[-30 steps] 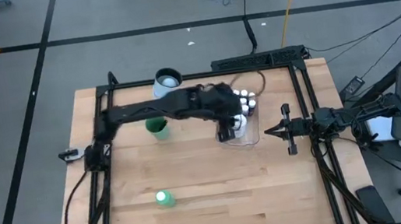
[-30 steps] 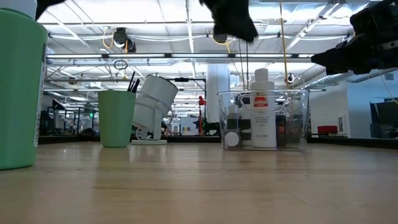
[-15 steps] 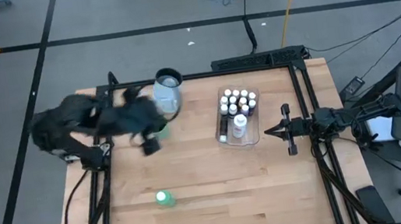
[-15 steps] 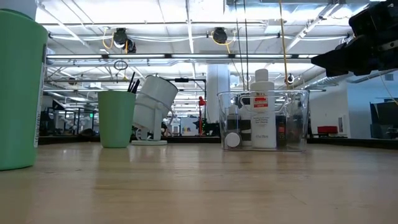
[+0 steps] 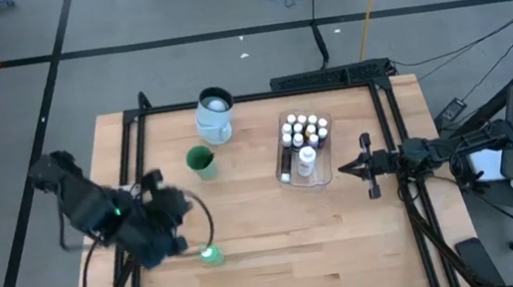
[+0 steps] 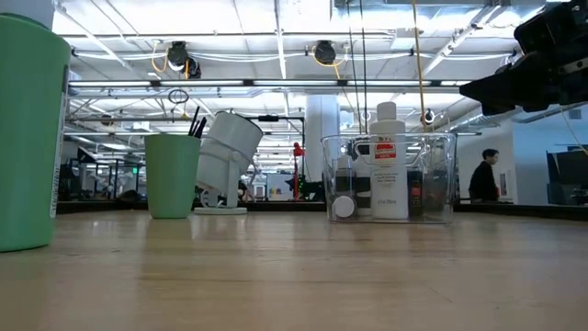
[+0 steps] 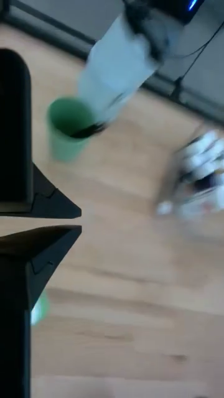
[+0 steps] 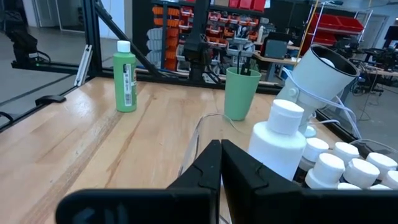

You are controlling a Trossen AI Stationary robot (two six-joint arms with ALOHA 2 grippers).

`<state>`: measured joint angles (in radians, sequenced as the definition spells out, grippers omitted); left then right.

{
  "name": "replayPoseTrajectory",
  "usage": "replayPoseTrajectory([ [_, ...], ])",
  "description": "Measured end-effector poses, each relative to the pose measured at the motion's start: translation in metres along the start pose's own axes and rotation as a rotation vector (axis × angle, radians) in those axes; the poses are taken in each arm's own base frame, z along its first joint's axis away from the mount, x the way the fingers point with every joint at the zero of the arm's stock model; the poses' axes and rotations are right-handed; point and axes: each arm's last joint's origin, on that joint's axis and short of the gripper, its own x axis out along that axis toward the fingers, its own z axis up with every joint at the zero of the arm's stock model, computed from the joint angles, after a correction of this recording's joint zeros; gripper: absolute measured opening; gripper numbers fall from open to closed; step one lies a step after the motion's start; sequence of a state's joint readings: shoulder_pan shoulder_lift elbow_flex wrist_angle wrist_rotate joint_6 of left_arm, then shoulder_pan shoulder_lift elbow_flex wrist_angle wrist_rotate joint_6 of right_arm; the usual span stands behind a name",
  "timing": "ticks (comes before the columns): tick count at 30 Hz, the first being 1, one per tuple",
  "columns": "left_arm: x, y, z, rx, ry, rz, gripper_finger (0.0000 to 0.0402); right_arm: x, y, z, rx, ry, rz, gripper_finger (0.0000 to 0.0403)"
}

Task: Pick & Place Paint Supplies
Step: Put the large green paint bottle into the transparent bin

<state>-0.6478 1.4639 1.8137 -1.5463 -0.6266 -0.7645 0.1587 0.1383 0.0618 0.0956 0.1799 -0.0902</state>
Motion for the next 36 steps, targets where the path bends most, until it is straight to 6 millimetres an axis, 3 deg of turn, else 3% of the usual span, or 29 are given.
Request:
replayPoseTrajectory([
  [5, 0.034, -0.026, -0.033, 0.008, 0.174, -0.039, 0.0060, 0.000, 0.000, 0.000, -0.002, 0.004, 0.000, 0.0004],
  [12, 0.058, -0.052, -0.042, -0.024, 0.252, -0.275, 0.0187, 0.000, 0.000, 0.000, -0.001, 0.003, 0.000, 0.0004],
  [16, 0.069, -0.054, -0.052, 0.003, 0.284, -0.263, 0.0255, 0.000, 0.000, 0.000, -0.001, 0.003, 0.000, 0.0004],
  [21, 0.088, -0.058, -0.066, 0.027, 0.356, -0.295, 0.0309, 0.000, 0.000, 0.000, -0.003, 0.003, 0.000, 0.0004],
  [28, 0.111, -0.058, -0.069, -0.006, 0.378, -0.362, 0.0326, 0.000, 0.000, 0.000, -0.008, 0.003, 0.000, 0.0004],
  [36, 0.123, -0.051, -0.069, -0.031, 0.415, -0.368, 0.0284, 0.000, 0.000, 0.000, -0.002, 0.003, 0.000, 0.0004],
])
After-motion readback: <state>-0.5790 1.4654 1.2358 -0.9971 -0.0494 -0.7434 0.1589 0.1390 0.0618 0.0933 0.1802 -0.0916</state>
